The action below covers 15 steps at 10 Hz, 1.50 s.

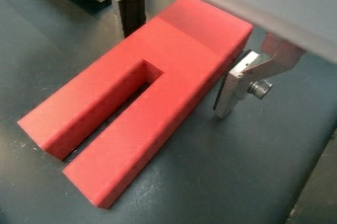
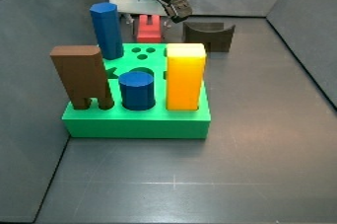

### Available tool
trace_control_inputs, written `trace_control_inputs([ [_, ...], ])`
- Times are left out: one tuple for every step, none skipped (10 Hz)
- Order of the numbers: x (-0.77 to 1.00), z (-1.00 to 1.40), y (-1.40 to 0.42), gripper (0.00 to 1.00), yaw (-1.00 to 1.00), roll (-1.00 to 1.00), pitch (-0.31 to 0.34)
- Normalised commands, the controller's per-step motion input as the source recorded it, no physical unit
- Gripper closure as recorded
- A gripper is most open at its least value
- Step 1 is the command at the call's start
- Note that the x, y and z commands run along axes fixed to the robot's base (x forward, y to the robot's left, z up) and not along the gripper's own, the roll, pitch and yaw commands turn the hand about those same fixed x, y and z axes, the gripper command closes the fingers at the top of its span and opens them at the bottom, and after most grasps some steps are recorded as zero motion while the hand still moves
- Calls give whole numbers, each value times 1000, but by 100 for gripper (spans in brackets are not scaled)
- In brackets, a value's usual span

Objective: Pick up the double-square object. Move up. Rotate the double-square object. Place the double-square object on the fixture. Regrasp the double-square object. Move to above the board. Insert the double-square object.
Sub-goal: Rotate the double-square object.

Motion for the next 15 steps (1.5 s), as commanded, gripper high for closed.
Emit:
trace_control_inputs([
  [23,-170,20,0,-3,-171,-58],
  [23,-170,20,0,-3,-171,-58],
  [23,-170,20,0,-3,-171,-58],
  [23,-170,20,0,-3,-171,-58],
  [23,-170,20,0,-3,-171,-58],
  [23,-170,20,0,-3,-171,-58],
  [23,-170,20,0,-3,-171,-58],
  [23,-170,20,0,-3,-171,-58],
  [23,-170,20,0,-3,-171,-58],
  [23,-170,20,0,-3,-171,-58],
  [23,-170,20,0,-3,-171,-58],
  [23,-170,20,0,-3,-171,-58],
  [23,-170,20,0,-3,-171,-58],
  [23,-170,20,0,-3,-171,-58],
  [23,-170,20,0,-3,-171,-58],
])
